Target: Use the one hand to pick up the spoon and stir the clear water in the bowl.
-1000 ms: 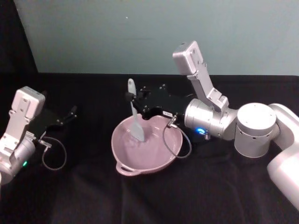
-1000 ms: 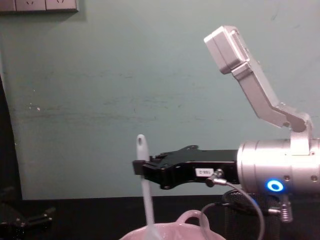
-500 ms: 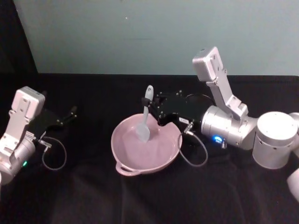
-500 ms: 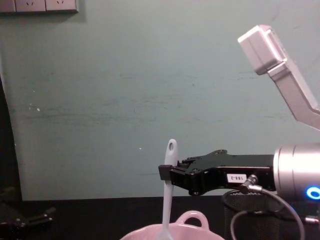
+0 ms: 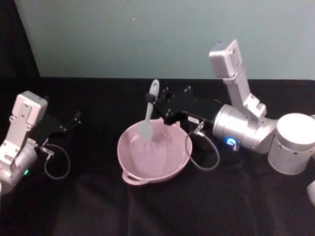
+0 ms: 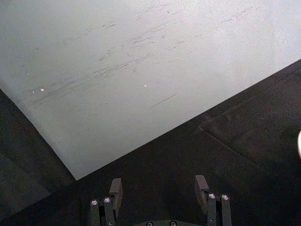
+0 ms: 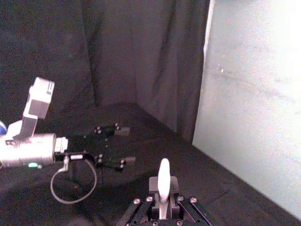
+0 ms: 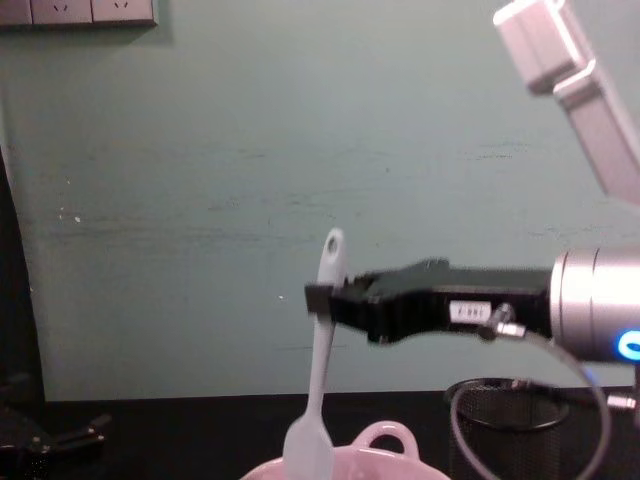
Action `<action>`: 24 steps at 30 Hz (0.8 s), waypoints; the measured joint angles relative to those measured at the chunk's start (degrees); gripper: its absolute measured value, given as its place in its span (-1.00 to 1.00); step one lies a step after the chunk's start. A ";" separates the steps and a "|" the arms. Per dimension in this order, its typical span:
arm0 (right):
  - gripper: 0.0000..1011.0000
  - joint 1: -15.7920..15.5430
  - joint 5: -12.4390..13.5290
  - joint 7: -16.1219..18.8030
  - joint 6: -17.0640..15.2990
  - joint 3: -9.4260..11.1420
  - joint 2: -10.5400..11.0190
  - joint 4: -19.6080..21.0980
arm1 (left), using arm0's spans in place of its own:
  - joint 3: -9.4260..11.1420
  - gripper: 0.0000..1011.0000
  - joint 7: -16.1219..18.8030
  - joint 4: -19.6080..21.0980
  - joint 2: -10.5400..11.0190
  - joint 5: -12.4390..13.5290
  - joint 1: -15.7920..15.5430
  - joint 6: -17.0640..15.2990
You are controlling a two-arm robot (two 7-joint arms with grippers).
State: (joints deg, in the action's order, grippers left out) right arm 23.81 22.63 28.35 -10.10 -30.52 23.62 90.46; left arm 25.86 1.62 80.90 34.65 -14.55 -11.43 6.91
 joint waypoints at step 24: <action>-0.76 -1.38 7.02 -5.15 -7.28 5.16 1.93 6.46 | 0.00 1.00 0.00 0.00 0.00 0.00 0.00 0.00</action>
State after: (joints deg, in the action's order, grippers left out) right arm 22.43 29.65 23.20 -17.38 -25.36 25.55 96.92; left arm 25.86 1.62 80.90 34.65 -14.55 -11.43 6.91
